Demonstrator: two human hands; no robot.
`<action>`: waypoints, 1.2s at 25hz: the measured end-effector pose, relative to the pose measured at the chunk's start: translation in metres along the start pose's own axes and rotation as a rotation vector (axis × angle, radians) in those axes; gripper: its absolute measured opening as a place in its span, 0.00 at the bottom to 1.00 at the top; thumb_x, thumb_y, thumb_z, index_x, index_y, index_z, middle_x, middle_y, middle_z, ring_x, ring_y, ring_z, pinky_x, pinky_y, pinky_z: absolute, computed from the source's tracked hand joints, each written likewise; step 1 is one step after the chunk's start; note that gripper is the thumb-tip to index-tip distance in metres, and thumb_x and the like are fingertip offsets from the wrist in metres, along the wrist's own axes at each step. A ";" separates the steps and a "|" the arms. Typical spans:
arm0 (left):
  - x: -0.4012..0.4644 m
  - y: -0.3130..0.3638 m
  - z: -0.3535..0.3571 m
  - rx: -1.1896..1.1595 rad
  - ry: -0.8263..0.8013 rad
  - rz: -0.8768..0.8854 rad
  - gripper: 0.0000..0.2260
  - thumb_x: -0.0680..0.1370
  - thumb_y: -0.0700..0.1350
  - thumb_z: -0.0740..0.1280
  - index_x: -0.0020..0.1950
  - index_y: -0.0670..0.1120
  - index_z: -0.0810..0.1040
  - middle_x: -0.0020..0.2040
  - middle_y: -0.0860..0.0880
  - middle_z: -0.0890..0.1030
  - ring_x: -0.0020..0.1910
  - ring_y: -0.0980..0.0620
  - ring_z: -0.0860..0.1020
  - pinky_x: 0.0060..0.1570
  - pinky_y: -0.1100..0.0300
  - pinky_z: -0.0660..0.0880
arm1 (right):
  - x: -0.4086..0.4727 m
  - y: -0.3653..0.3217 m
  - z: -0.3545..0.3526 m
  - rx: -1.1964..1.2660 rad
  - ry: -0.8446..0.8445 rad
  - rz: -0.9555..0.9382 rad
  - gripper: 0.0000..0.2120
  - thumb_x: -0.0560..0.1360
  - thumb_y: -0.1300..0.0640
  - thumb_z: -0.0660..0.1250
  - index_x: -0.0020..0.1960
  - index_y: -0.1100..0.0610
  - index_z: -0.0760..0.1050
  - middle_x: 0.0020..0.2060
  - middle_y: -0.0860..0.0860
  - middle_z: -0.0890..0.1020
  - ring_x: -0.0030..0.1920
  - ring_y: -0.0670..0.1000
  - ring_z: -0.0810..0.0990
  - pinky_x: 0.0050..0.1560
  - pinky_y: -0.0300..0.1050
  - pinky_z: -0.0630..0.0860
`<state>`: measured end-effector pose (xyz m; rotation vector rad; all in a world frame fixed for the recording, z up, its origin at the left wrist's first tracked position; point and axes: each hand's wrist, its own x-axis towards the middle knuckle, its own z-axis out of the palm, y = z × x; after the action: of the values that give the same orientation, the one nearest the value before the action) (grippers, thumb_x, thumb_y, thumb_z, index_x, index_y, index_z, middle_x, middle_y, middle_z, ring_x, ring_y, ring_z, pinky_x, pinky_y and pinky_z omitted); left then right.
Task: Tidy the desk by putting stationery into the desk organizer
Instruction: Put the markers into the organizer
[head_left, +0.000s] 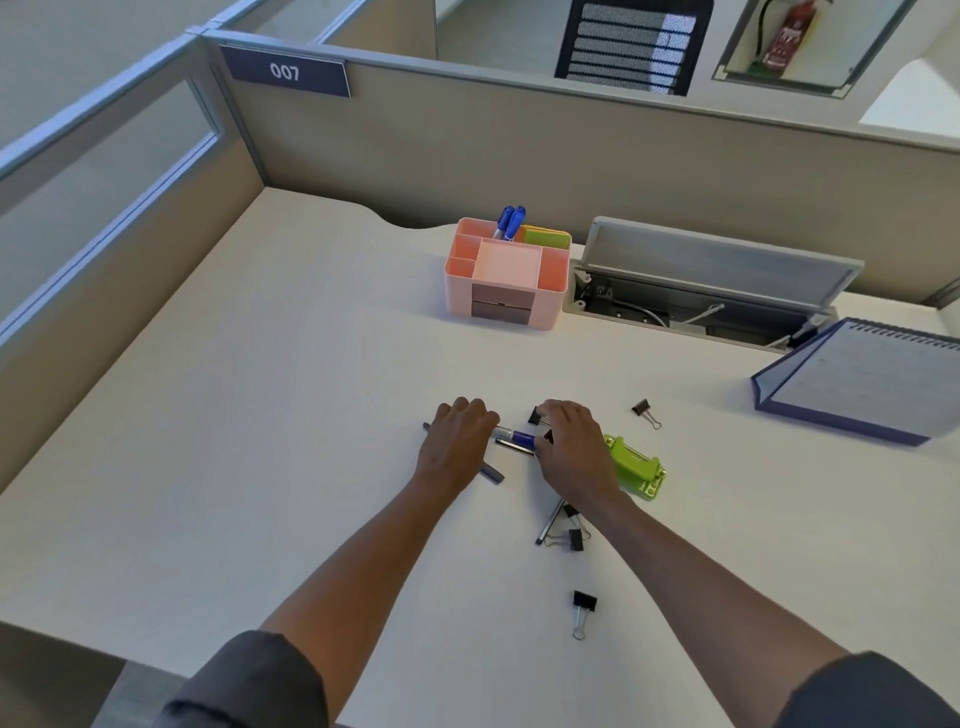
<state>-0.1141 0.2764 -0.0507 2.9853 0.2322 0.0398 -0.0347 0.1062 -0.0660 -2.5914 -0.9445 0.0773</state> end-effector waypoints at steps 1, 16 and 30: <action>0.000 0.001 0.000 0.005 0.003 -0.001 0.11 0.76 0.35 0.63 0.55 0.47 0.79 0.50 0.47 0.78 0.49 0.47 0.74 0.47 0.56 0.66 | -0.002 0.000 0.000 0.003 -0.001 -0.002 0.15 0.76 0.59 0.66 0.62 0.58 0.72 0.61 0.52 0.77 0.63 0.55 0.72 0.63 0.49 0.70; -0.007 -0.007 0.001 -0.008 0.224 -0.147 0.17 0.68 0.30 0.69 0.52 0.47 0.78 0.46 0.49 0.78 0.49 0.46 0.73 0.50 0.52 0.67 | 0.005 -0.003 -0.008 0.334 0.072 0.085 0.16 0.78 0.57 0.67 0.65 0.56 0.72 0.60 0.49 0.78 0.61 0.50 0.73 0.62 0.44 0.70; 0.059 -0.022 -0.036 -0.402 0.286 -0.136 0.17 0.78 0.33 0.63 0.66 0.43 0.74 0.60 0.46 0.77 0.55 0.46 0.76 0.46 0.52 0.79 | 0.092 -0.031 -0.052 0.604 0.341 0.039 0.06 0.77 0.60 0.68 0.53 0.57 0.80 0.40 0.49 0.83 0.40 0.48 0.81 0.42 0.42 0.79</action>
<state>-0.0605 0.3120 -0.0171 2.5486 0.4053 0.4444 0.0272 0.1682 0.0009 -1.9816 -0.6230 -0.0601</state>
